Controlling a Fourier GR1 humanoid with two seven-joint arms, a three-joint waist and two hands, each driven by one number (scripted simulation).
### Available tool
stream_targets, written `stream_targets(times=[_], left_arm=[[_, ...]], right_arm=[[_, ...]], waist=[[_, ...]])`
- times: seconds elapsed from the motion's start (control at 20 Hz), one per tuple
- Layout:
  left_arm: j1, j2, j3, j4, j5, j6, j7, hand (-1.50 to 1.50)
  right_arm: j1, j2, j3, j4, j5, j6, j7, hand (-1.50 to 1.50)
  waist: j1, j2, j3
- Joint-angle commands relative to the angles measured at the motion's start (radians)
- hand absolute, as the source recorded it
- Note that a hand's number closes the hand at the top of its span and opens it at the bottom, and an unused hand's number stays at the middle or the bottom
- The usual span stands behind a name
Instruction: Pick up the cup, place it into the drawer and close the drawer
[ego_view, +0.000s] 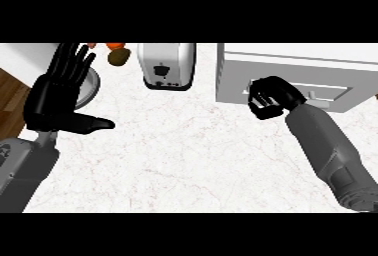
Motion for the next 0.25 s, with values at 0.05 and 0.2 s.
stream_targets(times=[0.05, 0.2], left_arm=[[0.022, -0.009, -0.012, -0.005, -0.001, -0.029, -0.011, -1.5], [-0.001, -0.038, -0.017, 0.012, -0.01, 0.004, -0.006, -1.5]], right_arm=[[-0.084, -0.116, -0.075, 0.053, -0.028, -0.044, 0.075, 1.5], [-0.108, -0.104, -0.089, 0.048, -0.042, -0.038, 0.078, 1.5]], waist=[[0.027, 0.039, 0.01], [0.018, 0.041, 0.01]])
